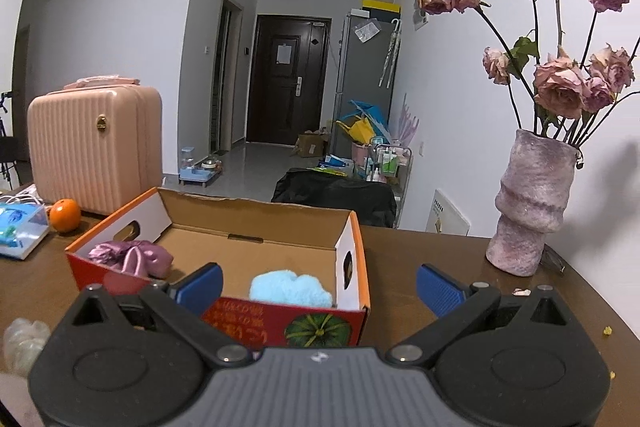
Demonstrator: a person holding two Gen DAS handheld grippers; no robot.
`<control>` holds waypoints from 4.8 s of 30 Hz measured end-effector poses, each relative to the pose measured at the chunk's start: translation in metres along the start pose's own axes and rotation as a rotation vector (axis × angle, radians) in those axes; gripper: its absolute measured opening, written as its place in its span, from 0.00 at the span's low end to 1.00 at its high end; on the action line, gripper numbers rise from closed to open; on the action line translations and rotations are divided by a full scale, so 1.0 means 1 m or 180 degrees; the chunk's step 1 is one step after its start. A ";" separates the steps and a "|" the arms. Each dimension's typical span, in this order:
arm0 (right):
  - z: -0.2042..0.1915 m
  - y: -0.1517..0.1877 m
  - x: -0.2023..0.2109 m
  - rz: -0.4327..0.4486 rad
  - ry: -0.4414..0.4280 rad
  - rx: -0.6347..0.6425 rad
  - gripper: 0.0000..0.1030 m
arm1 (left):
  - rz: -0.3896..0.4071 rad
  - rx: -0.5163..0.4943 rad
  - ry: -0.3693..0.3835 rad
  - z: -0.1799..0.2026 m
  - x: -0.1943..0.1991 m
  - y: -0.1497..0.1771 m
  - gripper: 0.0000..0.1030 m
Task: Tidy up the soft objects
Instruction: 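Withdraw both tools from the box back toward the remaining items, then close the right tool on the pink sponge, then grasp the yellow-white plush animal with the left tool while the right holds the sponge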
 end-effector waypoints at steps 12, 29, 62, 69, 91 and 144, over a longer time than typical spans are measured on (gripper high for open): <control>-0.001 0.019 0.051 0.0007 -0.0064 0.0032 1.00 | -0.0098 0.0014 0.0027 0.014 0.046 0.019 1.00; -0.003 0.061 0.116 -0.0078 -0.0199 0.0089 1.00 | -0.0366 0.0033 0.0045 0.028 0.106 0.077 1.00; -0.053 0.156 0.126 -0.0942 -0.0534 0.0510 0.87 | -0.0871 0.0195 0.0260 0.039 0.110 0.148 1.00; -0.053 0.160 0.122 -0.0988 -0.0588 0.0419 0.67 | -0.0964 0.0210 0.0267 0.040 0.104 0.156 1.00; 0.025 0.129 0.115 -0.0518 -0.0344 -0.0373 0.67 | -0.1260 0.0114 0.0014 0.041 0.078 0.179 1.00; 0.030 0.134 0.107 -0.0547 -0.0207 -0.0332 0.67 | -0.0700 0.0235 0.0119 0.035 0.102 0.146 0.49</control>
Point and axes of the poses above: each gripper's, at about its wrist camera, not at the fingertips, and x roughly against the way its jaws point, z to its right, y to its underside, the point moved 9 cm from there along -x, roughly the way its jaws point, and after that the axes turned 15 degrees about y, right-handed, at the moved point
